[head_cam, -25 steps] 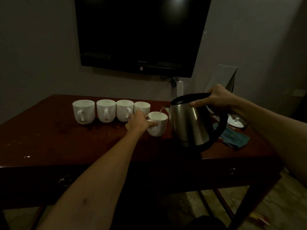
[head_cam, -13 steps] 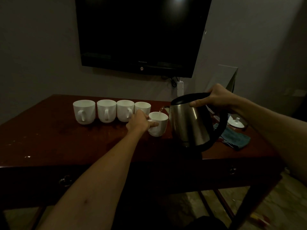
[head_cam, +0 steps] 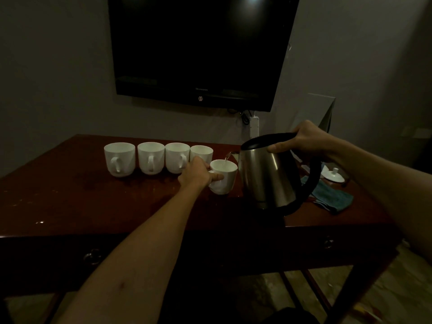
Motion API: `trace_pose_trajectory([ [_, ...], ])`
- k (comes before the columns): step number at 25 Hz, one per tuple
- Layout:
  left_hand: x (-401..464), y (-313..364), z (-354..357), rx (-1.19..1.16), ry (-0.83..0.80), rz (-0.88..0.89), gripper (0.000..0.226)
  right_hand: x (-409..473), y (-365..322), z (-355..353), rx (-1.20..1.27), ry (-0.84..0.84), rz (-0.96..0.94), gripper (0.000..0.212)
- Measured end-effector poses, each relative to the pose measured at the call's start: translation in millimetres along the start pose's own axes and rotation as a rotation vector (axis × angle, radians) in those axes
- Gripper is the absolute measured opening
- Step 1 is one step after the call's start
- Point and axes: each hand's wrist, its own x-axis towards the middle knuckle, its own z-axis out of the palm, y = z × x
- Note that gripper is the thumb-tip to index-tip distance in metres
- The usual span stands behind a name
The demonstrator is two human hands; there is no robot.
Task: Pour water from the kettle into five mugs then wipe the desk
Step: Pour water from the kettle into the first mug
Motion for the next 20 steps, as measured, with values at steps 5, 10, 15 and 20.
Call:
trace_pose_trajectory([
  [5, 0.0, -0.7, 0.8, -0.009, 0.007, -0.005, 0.051, 1.7, -0.6, -0.5, -0.001, -0.01, -0.011, 0.057],
  [10, -4.1, 2.2, 0.1, -0.003, 0.019, -0.005, 0.048, 3.5, 0.6, -2.1, -0.009, -0.01, -0.007, 0.068],
  [15, -4.3, 1.3, 0.6, -0.004, 0.022, 0.003, 0.049, 4.0, 0.4, -1.0, -0.019, -0.002, 0.007, 0.066],
  [20, -6.3, 2.6, -0.3, -0.007, 0.015, -0.012, 0.05, 4.2, 0.7, -1.4, -0.024, -0.001, 0.002, 0.067],
])
